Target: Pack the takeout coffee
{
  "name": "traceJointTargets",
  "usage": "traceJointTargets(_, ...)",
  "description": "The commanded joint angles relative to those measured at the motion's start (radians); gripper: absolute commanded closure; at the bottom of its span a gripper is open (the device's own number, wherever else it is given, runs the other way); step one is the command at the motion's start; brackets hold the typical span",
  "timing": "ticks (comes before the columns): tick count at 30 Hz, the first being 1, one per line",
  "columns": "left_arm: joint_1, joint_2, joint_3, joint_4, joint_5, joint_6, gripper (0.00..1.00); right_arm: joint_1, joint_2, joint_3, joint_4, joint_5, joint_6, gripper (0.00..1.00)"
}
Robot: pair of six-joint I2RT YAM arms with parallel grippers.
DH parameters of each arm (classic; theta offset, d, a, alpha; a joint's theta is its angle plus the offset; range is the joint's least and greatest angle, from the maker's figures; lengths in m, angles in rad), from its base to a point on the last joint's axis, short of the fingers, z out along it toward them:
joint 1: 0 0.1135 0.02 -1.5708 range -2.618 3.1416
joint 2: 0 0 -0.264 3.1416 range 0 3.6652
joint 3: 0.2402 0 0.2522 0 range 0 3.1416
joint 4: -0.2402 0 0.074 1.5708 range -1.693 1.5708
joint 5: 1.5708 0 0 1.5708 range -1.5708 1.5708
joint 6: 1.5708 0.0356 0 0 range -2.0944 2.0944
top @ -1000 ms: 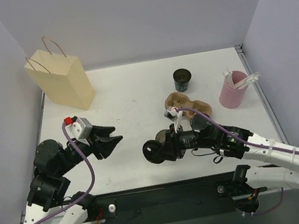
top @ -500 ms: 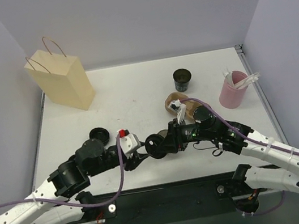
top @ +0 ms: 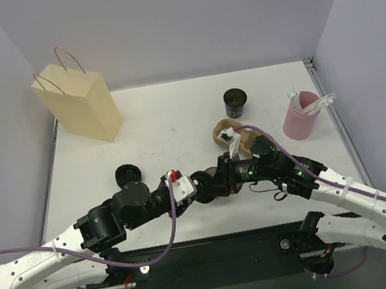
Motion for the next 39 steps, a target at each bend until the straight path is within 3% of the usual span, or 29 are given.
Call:
traceJointTargets(1, 0.008, -0.004, 0.028, 0.074, -0.092, 0.028, 0.49, 0.007, -0.011, -0.017, 0.008, -0.083, -0.004, 1.0)
traceJointTargets(13, 0.008, -0.003, 0.021, 0.06, -0.105, 0.039, 0.5, 0.007, -0.014, -0.024, 0.001, -0.102, 0.004, 1.0)
traceJointTargets(25, 0.006, 0.011, -0.032, 0.108, -0.043, -0.005, 0.57, 0.006, -0.043, -0.035, 0.02, -0.099, 0.01, 1.0)
traceJointTargets(27, 0.008, 0.02, -0.03, 0.111, -0.048, -0.019, 0.6, 0.009, -0.041, -0.033, 0.018, -0.101, 0.01, 1.0)
traceJointTargets(30, 0.008, 0.051, -0.018, 0.094, -0.051, -0.028, 0.82, 0.007, -0.047, -0.036, 0.021, -0.096, 0.01, 1.0)
traceJointTargets(31, 0.008, 0.061, -0.015, 0.092, -0.057, -0.03, 0.92, 0.007, -0.05, -0.036, 0.02, -0.093, 0.01, 0.97)
traceJointTargets(33, 0.006, 0.069, -0.015, 0.098, -0.069, -0.053, 0.99, 0.007, -0.061, -0.041, 0.005, -0.063, 0.004, 0.9)
traceJointTargets(34, 0.006, 0.071, -0.018, 0.103, -0.097, -0.065, 1.0, 0.006, -0.067, -0.04, -0.011, -0.044, 0.002, 0.77)
traceJointTargets(36, 0.008, 0.077, -0.021, 0.109, -0.135, -0.111, 1.0, 0.006, -0.099, -0.03, -0.09, 0.05, -0.013, 0.63)
traceJointTargets(37, 0.006, 0.081, -0.021, 0.106, -0.208, -0.134, 1.0, 0.004, -0.115, -0.029, -0.116, 0.095, -0.018, 0.49)
traceJointTargets(39, 0.009, 0.115, 0.01, 0.068, -0.285, -0.221, 1.0, 0.003, -0.171, -0.027, -0.196, 0.179, -0.022, 0.38)
